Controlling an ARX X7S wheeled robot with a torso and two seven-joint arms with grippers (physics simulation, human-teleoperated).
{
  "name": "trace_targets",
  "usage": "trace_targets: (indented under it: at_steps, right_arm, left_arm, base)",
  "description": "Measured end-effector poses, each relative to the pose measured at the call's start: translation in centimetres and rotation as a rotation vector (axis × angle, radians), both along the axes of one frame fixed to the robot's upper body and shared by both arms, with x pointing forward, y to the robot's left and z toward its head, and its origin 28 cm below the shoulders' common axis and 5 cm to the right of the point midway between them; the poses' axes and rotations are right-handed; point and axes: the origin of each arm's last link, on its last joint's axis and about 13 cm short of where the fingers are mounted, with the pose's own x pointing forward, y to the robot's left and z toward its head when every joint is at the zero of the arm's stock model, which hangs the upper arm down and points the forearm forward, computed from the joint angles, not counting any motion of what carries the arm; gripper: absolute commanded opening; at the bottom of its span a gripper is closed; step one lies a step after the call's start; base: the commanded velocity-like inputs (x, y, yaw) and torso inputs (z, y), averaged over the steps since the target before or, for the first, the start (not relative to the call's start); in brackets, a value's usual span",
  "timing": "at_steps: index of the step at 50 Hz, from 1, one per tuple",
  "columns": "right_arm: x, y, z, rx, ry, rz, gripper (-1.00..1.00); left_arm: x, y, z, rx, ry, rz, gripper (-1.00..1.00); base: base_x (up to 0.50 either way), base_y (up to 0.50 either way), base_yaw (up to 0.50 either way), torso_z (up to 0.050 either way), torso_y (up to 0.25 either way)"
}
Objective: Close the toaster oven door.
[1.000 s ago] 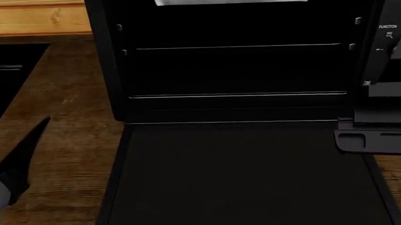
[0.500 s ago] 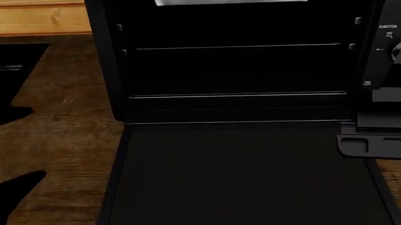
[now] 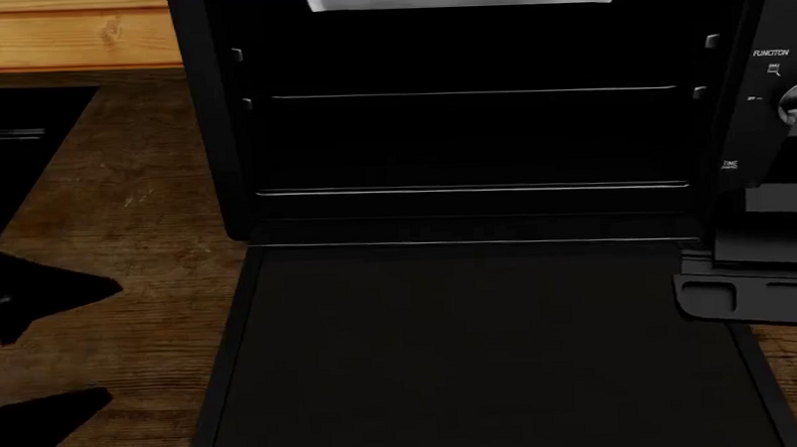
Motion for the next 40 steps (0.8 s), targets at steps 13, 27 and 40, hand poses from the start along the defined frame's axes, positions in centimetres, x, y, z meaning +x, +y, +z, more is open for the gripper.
trace_targets:
  at_steps: [13, 27, 40]
  right_arm:
    - [-0.1, -0.1, -0.2, 0.002, 0.003, -0.008, 1.00]
    - [-0.3, -0.2, -0.2, 0.002, 0.005, -0.014, 1.00]
    - [-0.3, -0.3, -0.3, 0.003, 0.008, -0.020, 1.00]
  left_arm:
    - [1.0, -0.6, -1.4, 0.022, 0.018, -0.026, 1.00]
    - [2.1, -0.8, -3.0, 0.035, 0.036, -0.045, 1.00]
    - [3.2, -1.3, -3.9, 0.050, 0.049, -0.065, 1.00]
  base:
    - [0.00, 0.00, 0.00, 0.000, 0.000]
    - [0.00, 0.00, 0.00, 0.000, 0.000]
    - [0.00, 0.00, 0.00, 0.000, 0.000]
